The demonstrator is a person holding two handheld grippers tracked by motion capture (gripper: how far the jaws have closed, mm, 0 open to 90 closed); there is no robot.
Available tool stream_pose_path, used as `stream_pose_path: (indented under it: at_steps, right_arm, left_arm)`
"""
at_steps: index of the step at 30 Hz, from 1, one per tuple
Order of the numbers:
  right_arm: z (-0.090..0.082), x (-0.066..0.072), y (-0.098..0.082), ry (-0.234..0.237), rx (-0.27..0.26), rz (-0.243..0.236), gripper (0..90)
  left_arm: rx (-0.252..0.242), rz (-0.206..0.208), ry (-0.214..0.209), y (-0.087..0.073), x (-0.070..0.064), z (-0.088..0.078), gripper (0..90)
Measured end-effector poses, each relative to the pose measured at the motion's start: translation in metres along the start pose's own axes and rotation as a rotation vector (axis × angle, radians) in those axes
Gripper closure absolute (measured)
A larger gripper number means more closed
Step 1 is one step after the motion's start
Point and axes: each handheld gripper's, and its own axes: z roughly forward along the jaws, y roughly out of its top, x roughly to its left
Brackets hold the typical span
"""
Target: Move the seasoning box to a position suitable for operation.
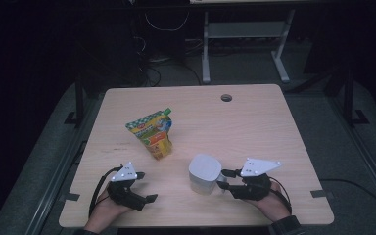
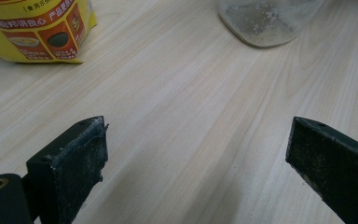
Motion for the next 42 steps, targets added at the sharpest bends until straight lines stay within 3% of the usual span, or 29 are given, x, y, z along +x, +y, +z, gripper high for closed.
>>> stream_pose_path:
  at_steps: [4, 11, 18, 21, 26, 30, 32, 42]
  right_arm:
    - [-0.012, 0.001, -0.004, 0.002, -0.003, 0.038, 53.5]
    - [-0.023, 0.009, -0.008, -0.02, 0.011, 0.049, 60.6]
    - [-0.031, 0.017, -0.014, -0.038, 0.006, 0.063, 75.3]
    - [-0.035, 0.02, -0.016, -0.023, -0.006, 0.071, 86.7]
    - [-0.021, 0.029, -0.019, 0.052, 0.028, 0.059, 89.6]
    - [-0.013, 0.031, -0.018, 0.071, 0.034, 0.034, 89.6]
    - [-0.004, 0.032, -0.018, 0.079, 0.06, 0.02, 89.6]
    - [0.008, 0.025, -0.02, 0.071, 0.088, 0.018, 89.6]
  left_arm:
    - [-0.002, -0.001, 0.0, 0.0, 0.0, 0.0, 4.9]
    - [-0.008, 0.001, 0.003, -0.001, 0.0, -0.002, 4.9]
    - [-0.014, -0.008, 0.0, -0.001, -0.002, -0.003, 5.0]
    - [-0.02, -0.014, -0.004, -0.001, -0.003, -0.002, 5.0]
    - [-0.016, -0.017, -0.008, -0.001, -0.002, -0.001, 4.9]
    - [-0.014, -0.016, -0.009, -0.001, -0.002, 0.001, 5.0]
    - [-0.014, -0.013, -0.012, -0.001, -0.003, 0.001, 5.0]
    - [-0.014, -0.003, -0.009, -0.001, -0.003, 0.0, 4.9]
